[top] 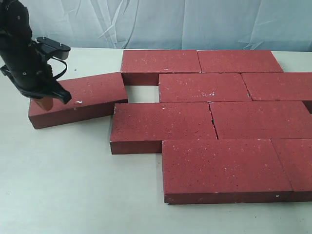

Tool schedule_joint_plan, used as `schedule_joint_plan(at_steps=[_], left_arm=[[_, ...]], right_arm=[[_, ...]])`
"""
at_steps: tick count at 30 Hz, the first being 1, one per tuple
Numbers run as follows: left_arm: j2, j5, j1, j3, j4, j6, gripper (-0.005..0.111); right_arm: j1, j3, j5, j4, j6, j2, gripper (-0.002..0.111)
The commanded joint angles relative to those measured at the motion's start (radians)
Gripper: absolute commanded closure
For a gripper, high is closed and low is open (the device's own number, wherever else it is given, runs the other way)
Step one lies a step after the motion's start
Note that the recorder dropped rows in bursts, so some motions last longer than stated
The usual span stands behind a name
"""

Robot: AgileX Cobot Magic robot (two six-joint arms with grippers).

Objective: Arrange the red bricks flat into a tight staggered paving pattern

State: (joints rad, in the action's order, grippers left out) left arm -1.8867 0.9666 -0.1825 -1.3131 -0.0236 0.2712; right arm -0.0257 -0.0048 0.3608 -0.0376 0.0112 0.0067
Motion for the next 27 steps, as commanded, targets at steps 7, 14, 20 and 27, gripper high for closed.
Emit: schedule_joint_plan(at_steps=[7, 14, 20, 27], left_arm=[[0.007, 0.009, 0.051, 0.078, 0.096, 0.202, 0.107], [-0.032, -0.011, 0.051, 0.107, 0.086, 0.268, 0.107], [-0.089, -0.083, 0.051, 0.138, -0.01, 0.261, 0.107], [-0.114, -0.146, 0.051, 0.138, -0.205, 0.045, 0.107]], right_arm=[[0.005, 0.005, -0.009, 0.001, -0.003, -0.007, 0.109], [0.005, 0.005, -0.009, 0.001, -0.003, -0.007, 0.109], [0.005, 0.005, -0.009, 0.001, -0.003, -0.007, 0.109], [0.005, 0.005, -0.009, 0.001, -0.003, -0.007, 0.109]])
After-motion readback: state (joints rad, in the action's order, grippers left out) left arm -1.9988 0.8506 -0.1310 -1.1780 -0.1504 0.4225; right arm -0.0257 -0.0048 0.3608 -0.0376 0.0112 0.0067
